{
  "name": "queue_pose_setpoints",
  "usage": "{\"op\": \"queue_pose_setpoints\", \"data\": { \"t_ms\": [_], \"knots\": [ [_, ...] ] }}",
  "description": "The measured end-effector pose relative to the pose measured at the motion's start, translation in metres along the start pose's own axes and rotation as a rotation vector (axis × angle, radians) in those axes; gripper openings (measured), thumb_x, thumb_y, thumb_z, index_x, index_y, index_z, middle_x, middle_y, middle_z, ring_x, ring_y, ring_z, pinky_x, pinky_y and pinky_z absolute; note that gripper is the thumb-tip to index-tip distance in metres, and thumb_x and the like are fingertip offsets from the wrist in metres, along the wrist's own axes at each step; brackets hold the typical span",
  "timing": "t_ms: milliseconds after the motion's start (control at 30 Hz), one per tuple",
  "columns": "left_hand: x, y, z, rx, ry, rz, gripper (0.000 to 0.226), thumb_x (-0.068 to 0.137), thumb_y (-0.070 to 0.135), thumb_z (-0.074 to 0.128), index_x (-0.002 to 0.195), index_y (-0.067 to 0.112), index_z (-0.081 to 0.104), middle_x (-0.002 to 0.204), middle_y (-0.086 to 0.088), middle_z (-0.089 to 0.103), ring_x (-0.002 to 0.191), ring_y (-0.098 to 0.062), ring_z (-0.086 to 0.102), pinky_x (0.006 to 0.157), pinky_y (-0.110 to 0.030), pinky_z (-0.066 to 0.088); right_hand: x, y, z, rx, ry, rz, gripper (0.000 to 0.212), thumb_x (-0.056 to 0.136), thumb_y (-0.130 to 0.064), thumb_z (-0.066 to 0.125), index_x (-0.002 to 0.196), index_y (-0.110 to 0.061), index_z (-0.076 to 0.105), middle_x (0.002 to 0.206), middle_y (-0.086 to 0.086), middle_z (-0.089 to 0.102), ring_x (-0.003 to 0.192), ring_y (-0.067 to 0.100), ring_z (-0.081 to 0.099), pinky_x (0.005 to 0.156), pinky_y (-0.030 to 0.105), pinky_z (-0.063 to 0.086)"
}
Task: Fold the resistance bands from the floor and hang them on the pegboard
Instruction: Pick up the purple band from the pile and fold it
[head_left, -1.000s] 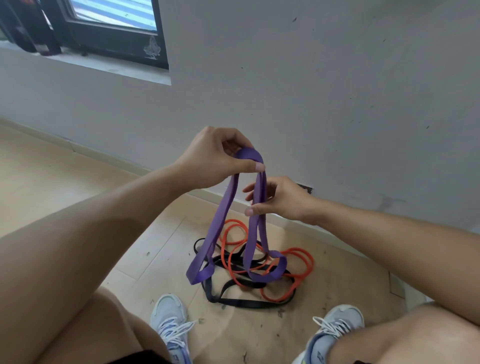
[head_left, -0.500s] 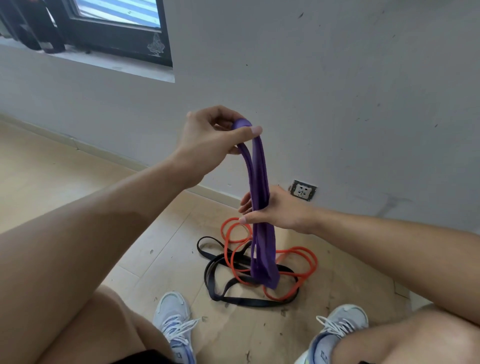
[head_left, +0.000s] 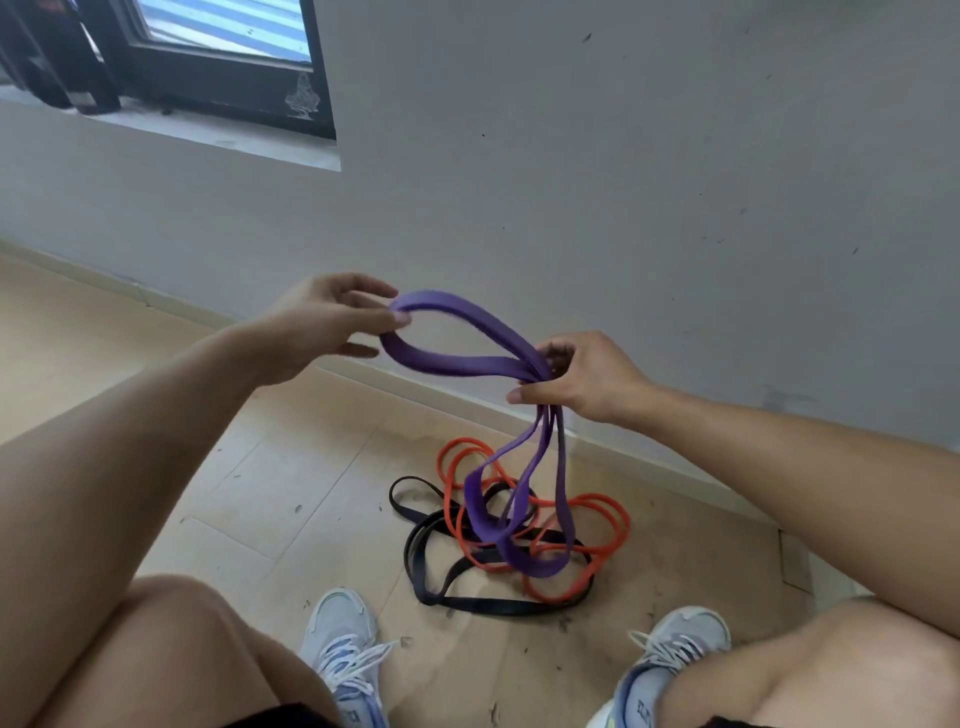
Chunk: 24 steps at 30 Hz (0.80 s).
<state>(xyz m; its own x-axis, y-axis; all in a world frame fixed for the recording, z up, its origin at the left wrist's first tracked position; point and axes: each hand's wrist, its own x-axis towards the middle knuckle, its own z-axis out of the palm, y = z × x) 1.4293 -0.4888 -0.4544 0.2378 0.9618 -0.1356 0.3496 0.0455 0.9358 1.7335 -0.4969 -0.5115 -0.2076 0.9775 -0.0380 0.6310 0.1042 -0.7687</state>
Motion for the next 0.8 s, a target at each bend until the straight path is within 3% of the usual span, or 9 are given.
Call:
{"op": "queue_pose_setpoints", "data": {
  "t_ms": [167, 267, 333, 400, 433, 500, 567, 700, 800],
  "knots": [
    [0.000, 0.009, 0.042, 0.502, -0.133, 0.028, 0.112, 0.055, 0.054, 0.090, 0.151, 0.033, 0.038, 0.141, 0.007, 0.054, 0.136, -0.017, 0.047, 0.108, -0.035, 0.040, -0.002, -0.023, 0.003, -0.076, -0.014, -0.103, 0.043, 0.064, -0.037, 0.098, 0.099, -0.022, 0.079, 0.084, -0.007, 0.079, 0.080, 0.012, 0.074, 0.081, 0.033, 0.060],
    [0.004, 0.018, 0.075, 0.668, -0.214, 0.054, 0.117, 0.062, 0.052, 0.091, 0.156, 0.030, 0.026, 0.145, 0.002, 0.053, 0.133, -0.020, 0.050, 0.099, -0.028, 0.038, -0.003, -0.034, 0.007, -0.065, -0.036, -0.162, 0.053, 0.063, -0.030, 0.098, 0.107, -0.026, 0.068, 0.088, -0.005, 0.079, 0.080, 0.013, 0.075, 0.082, 0.035, 0.061],
    [0.007, 0.018, 0.089, 0.755, -0.237, 0.063, 0.117, 0.066, 0.048, 0.091, 0.158, 0.024, 0.023, 0.138, -0.005, 0.060, 0.123, -0.024, 0.056, 0.096, -0.028, 0.040, -0.002, -0.036, 0.005, -0.090, -0.041, -0.182, 0.060, 0.064, -0.028, 0.098, 0.103, -0.026, 0.054, 0.082, -0.004, 0.077, 0.071, 0.013, 0.071, 0.073, 0.035, 0.060],
    [0.008, 0.017, 0.093, 0.844, -0.197, 0.076, 0.107, 0.068, 0.047, 0.090, 0.154, 0.018, 0.033, 0.129, -0.008, 0.064, 0.114, -0.026, 0.060, 0.093, -0.031, 0.043, -0.003, -0.036, 0.004, -0.136, -0.042, -0.202, 0.064, 0.062, -0.029, 0.099, 0.095, -0.027, 0.045, 0.076, -0.004, 0.072, 0.062, 0.011, 0.062, 0.066, 0.034, 0.055],
    [0.008, 0.018, 0.093, 0.890, -0.167, 0.083, 0.095, 0.067, 0.047, 0.090, 0.145, 0.016, 0.047, 0.119, -0.007, 0.068, 0.105, -0.026, 0.062, 0.088, -0.032, 0.047, -0.004, -0.034, 0.004, -0.149, -0.044, -0.210, 0.065, 0.061, -0.028, 0.100, 0.092, -0.029, 0.042, 0.077, -0.004, 0.070, 0.061, 0.010, 0.060, 0.065, 0.034, 0.054],
    [0.008, 0.024, 0.092, 0.930, -0.112, 0.102, 0.057, 0.065, 0.047, 0.090, 0.109, 0.016, 0.072, 0.088, -0.004, 0.071, 0.080, -0.024, 0.063, 0.072, -0.033, 0.051, -0.005, -0.029, 0.004, -0.140, -0.057, -0.209, 0.067, 0.060, -0.025, 0.101, 0.090, -0.031, 0.041, 0.085, -0.002, 0.070, 0.066, 0.011, 0.064, 0.068, 0.036, 0.056],
    [0.006, 0.033, 0.090, 0.904, -0.078, 0.138, 0.036, 0.065, 0.046, 0.090, 0.083, 0.018, 0.075, 0.068, -0.001, 0.066, 0.065, -0.021, 0.058, 0.059, -0.031, 0.047, -0.005, -0.023, 0.005, -0.075, -0.086, -0.184, 0.066, 0.062, -0.023, 0.100, 0.094, -0.032, 0.043, 0.090, 0.002, 0.073, 0.075, 0.018, 0.071, 0.073, 0.040, 0.061],
    [-0.002, 0.043, 0.083, 0.717, -0.055, 0.165, 0.028, 0.066, 0.044, 0.089, 0.081, 0.022, 0.079, 0.067, 0.000, 0.073, 0.060, -0.016, 0.062, 0.057, -0.032, 0.052, -0.006, -0.015, 0.011, 0.048, -0.166, -0.130, 0.052, 0.070, -0.021, 0.096, 0.108, -0.028, 0.062, 0.095, 0.003, 0.079, 0.089, 0.020, 0.076, 0.088, 0.043, 0.062],
    [-0.008, 0.045, 0.072, 0.582, -0.052, 0.138, 0.022, 0.071, 0.037, 0.087, 0.084, 0.021, 0.079, 0.070, 0.004, 0.076, 0.062, -0.009, 0.068, 0.065, -0.028, 0.055, -0.012, -0.010, 0.015, 0.032, -0.208, -0.096, 0.037, 0.073, -0.024, 0.094, 0.101, -0.027, 0.070, 0.100, -0.003, 0.078, 0.091, 0.006, 0.075, 0.083, 0.028, 0.060]
  ]
}}
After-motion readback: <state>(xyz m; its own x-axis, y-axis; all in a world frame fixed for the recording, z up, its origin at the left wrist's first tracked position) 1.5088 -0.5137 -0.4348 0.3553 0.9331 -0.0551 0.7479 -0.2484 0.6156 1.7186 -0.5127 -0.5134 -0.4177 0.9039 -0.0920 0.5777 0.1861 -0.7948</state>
